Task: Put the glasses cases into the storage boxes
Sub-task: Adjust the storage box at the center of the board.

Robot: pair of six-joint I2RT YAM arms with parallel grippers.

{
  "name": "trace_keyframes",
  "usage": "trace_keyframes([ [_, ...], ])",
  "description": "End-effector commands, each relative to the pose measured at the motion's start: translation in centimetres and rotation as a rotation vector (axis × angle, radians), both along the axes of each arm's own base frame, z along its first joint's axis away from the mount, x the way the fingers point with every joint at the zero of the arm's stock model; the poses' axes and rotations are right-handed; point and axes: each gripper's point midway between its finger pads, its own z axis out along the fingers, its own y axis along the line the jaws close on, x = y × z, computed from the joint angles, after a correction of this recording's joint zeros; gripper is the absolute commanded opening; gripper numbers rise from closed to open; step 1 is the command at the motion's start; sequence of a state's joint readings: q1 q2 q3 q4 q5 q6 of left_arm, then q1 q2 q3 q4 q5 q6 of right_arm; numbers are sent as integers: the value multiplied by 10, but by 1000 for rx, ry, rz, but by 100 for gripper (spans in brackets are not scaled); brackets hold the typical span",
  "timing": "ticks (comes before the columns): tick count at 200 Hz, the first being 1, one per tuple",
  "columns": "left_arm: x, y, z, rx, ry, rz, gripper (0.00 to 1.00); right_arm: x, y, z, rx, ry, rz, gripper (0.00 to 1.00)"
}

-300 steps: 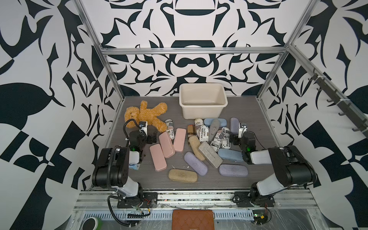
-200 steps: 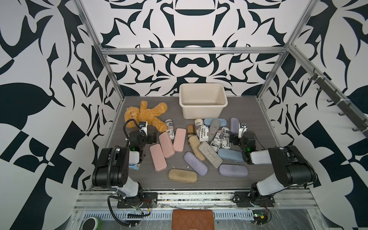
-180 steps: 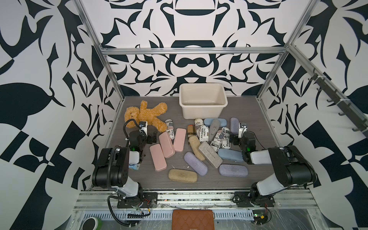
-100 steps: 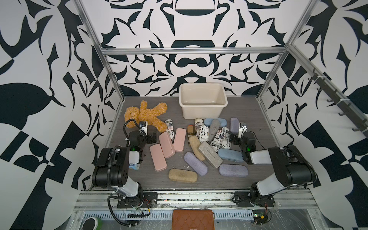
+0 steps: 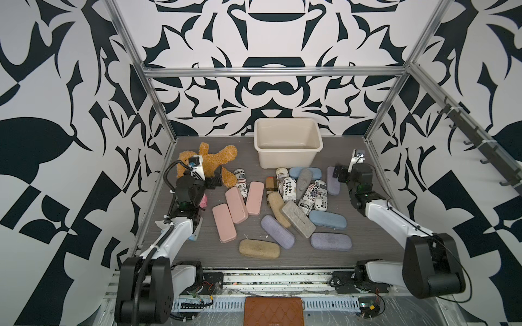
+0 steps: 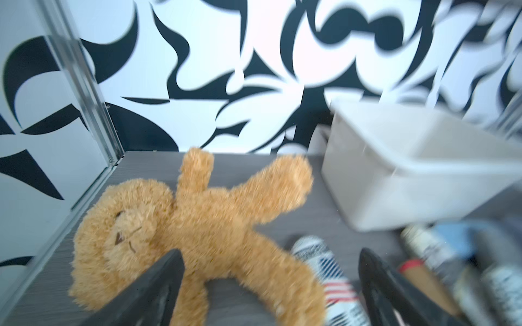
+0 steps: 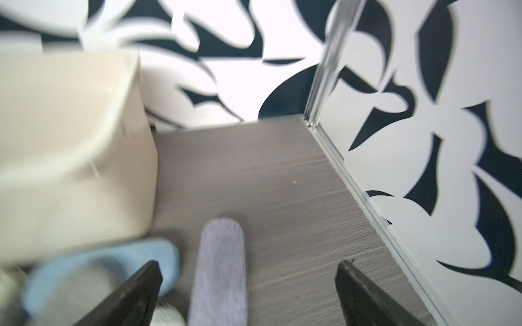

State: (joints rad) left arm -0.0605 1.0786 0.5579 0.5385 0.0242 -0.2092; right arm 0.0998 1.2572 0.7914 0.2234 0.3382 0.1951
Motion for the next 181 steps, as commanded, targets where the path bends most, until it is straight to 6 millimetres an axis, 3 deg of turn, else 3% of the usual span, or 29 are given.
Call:
trace_keyframes([
  [1,-11,29,21,-511,170,223,99,-30,-21,17,221,52,-220,100],
  [8,-17,25,31,-590,222,213,99,-29,-17,20,272,32,-190,97],
  [18,-20,13,57,-577,173,103,99,-25,-8,27,325,8,-130,83],
  [26,-21,17,62,-694,165,131,99,-21,-1,31,337,35,-100,76],
  [50,-11,3,93,-787,203,-40,99,7,26,39,336,227,32,73],
  [62,1,-6,87,-770,336,-47,99,26,33,43,332,299,54,72],
  [70,9,-14,95,-720,381,-89,99,39,34,43,326,344,53,71],
  [84,17,-25,88,-669,494,-103,99,60,40,42,288,420,88,56],
  [87,23,-26,75,-662,540,-96,100,65,43,40,288,436,100,56],
  [125,23,-50,41,-621,647,-181,91,103,66,33,283,543,230,62],
  [156,14,-62,29,-589,691,-244,91,118,84,28,317,552,316,64],
  [181,6,-81,22,-543,707,-297,91,122,101,12,345,586,373,65],
])
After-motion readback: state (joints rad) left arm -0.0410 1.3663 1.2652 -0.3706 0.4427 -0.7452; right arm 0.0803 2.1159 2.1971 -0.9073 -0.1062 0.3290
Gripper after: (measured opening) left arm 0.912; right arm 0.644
